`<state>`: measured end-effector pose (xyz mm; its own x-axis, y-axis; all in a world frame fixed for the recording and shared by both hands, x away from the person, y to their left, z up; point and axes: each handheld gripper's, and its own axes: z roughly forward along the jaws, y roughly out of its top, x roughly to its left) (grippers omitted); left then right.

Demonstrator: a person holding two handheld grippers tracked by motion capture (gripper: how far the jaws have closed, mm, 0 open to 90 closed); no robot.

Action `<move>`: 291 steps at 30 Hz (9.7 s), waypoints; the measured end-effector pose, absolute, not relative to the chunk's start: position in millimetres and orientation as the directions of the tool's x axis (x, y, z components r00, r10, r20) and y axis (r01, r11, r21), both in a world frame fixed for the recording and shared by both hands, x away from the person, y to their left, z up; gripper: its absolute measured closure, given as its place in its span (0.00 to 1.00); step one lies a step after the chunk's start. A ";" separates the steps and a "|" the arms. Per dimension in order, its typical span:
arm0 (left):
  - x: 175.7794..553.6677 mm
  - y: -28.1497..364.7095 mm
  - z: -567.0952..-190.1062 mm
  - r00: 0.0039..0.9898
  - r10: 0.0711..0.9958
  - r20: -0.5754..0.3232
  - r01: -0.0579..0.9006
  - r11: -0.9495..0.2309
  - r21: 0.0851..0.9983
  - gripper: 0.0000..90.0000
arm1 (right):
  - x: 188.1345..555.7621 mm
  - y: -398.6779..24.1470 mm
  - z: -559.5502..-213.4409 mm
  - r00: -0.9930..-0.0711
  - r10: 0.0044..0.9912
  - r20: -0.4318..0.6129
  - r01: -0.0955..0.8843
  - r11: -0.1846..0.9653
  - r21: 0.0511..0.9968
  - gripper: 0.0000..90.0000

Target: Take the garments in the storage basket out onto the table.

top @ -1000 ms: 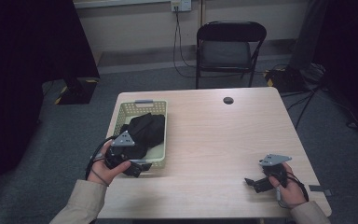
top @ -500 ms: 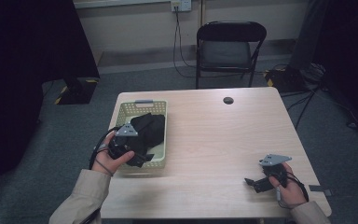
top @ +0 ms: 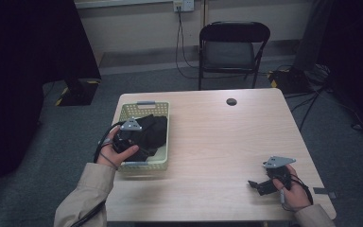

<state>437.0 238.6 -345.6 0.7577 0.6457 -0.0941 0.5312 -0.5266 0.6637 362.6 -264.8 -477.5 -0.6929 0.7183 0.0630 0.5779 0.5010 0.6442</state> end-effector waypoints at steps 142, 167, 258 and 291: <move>517.0 239.5 -384.1 0.520 0.852 -0.068 0.731 -0.402 0.552 0.71 | 362.7 -264.8 -477.5 -0.693 0.718 0.063 0.578 0.501 0.644 0.00; 510.5 234.1 -342.7 0.562 0.816 -0.133 0.688 -0.372 0.623 0.72 | 362.7 -264.8 -477.5 -0.693 0.718 0.063 0.578 0.501 0.644 0.00; 481.4 98.6 -277.2 0.815 0.534 -0.226 0.504 -0.460 0.731 0.72 | 362.6 -264.8 -477.5 -0.693 0.718 0.063 0.578 0.501 0.644 0.00; 471.5 53.4 -317.2 0.851 0.447 -0.277 0.488 -0.476 0.732 0.72 | 362.7 -264.9 -477.5 -0.693 0.718 0.063 0.578 0.501 0.644 0.00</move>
